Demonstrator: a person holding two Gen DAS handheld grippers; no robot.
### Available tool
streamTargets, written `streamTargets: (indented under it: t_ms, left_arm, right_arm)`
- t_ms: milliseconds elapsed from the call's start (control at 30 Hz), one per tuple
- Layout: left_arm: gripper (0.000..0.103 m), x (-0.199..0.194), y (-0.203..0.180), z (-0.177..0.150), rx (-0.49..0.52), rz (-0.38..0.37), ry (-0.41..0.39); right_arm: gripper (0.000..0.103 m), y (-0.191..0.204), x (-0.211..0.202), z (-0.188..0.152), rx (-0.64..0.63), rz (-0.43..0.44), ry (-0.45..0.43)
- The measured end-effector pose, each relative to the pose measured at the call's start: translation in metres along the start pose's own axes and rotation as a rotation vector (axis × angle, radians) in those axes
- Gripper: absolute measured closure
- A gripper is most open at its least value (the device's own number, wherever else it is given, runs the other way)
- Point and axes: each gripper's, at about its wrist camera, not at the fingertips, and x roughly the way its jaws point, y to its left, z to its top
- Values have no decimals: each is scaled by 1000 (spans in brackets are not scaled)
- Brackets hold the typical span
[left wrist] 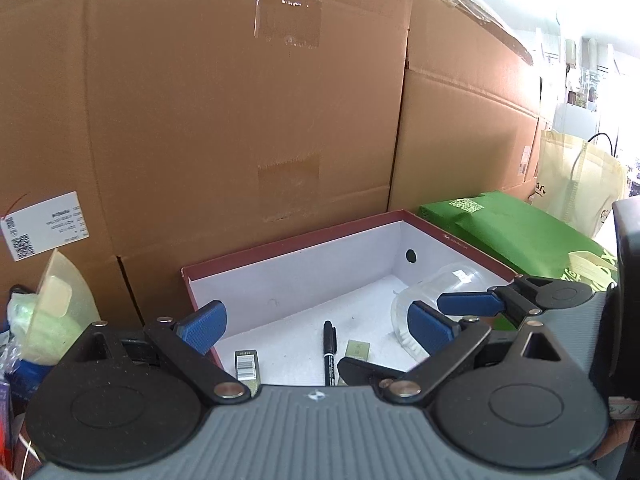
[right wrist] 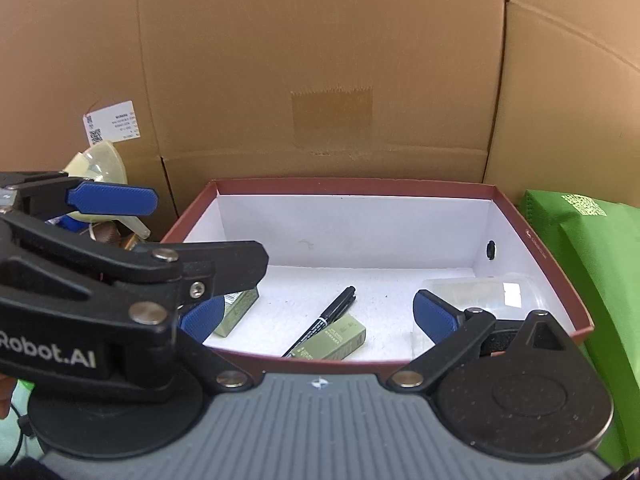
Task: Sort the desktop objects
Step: 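Carry marker and box into the shoebox and open both grippers, then withdraw both grippers from the shoebox back to the pile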
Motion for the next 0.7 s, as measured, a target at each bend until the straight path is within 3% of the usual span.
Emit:
streamTargets:
  t_ms: [200,700]
  left_arm:
    - [3,-27,-3,-11,-37,20,-9]
    - [3,-84,5,-66,-145,130,70]
  right_arm:
    - [5,6,-22,-10,28,1,-30]
    - [5,55,-69,-59,29,45,-37]
